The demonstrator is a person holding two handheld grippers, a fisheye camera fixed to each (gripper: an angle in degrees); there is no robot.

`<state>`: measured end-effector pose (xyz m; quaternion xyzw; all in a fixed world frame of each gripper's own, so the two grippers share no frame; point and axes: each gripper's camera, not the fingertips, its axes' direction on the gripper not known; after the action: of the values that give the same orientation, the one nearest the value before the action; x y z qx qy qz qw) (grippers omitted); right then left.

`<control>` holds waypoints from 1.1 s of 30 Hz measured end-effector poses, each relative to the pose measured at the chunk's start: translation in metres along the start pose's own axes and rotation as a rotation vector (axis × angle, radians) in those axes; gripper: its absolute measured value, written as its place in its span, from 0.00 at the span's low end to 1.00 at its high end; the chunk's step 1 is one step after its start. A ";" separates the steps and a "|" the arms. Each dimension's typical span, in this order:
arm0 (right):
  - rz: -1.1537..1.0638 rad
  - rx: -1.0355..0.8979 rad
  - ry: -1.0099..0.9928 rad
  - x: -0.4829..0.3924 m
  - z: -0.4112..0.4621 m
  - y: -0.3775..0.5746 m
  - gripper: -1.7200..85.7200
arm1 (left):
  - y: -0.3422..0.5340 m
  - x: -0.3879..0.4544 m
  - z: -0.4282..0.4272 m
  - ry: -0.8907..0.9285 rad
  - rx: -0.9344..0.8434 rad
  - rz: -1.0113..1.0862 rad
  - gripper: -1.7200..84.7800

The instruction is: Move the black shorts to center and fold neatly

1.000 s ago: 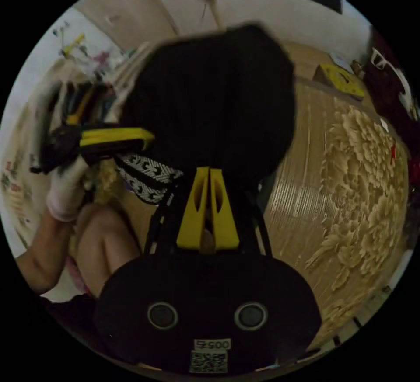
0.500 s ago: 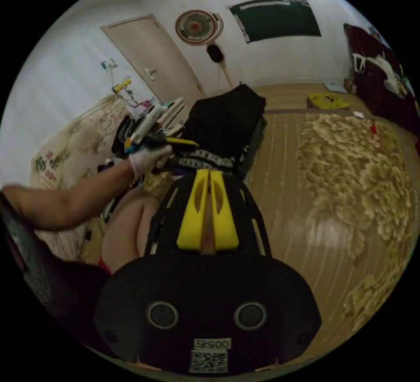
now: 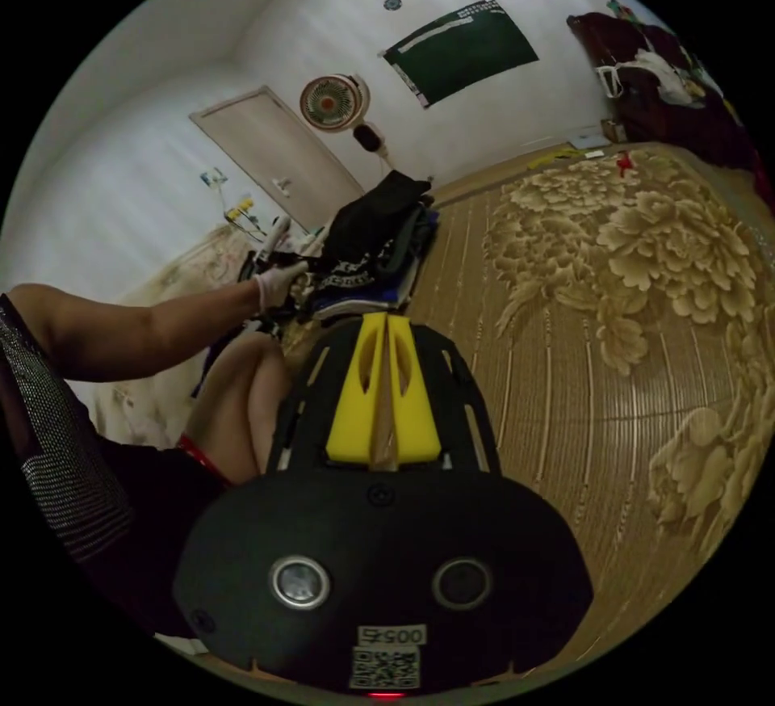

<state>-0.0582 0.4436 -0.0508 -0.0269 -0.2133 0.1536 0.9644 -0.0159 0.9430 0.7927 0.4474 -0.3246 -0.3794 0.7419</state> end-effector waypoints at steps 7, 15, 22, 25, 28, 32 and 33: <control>-0.036 -0.135 -0.077 0.010 0.048 0.040 0.01 | 0.060 0.036 0.012 -0.348 -0.002 0.077 0.01; -0.190 -0.286 -0.068 -0.029 0.104 0.070 0.01 | 0.160 0.005 0.011 -0.297 0.064 0.063 0.01; -0.236 -0.297 -0.009 -0.086 0.136 0.098 0.01 | 0.269 -0.031 -0.025 -0.235 0.206 -0.061 0.01; -0.234 -0.295 -0.011 -0.118 0.152 0.109 0.01 | 0.351 -0.071 -0.060 -0.147 0.334 -0.163 0.02; -0.285 -0.334 -0.042 -0.162 0.179 0.114 0.01 | 0.446 -0.115 -0.094 -0.294 0.452 -0.175 0.02; -0.348 -0.346 -0.131 -0.236 0.222 0.113 0.01 | 0.560 -0.214 -0.115 -0.490 0.417 -0.231 0.10; -0.354 -0.336 -0.148 -0.247 0.228 0.113 0.01 | 0.586 -0.247 -0.116 -0.508 0.374 -0.260 0.12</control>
<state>-0.3987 0.4723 0.0430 -0.1378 -0.3071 -0.0538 0.9401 0.1154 1.3846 1.2463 0.5047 -0.5033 -0.5040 0.4877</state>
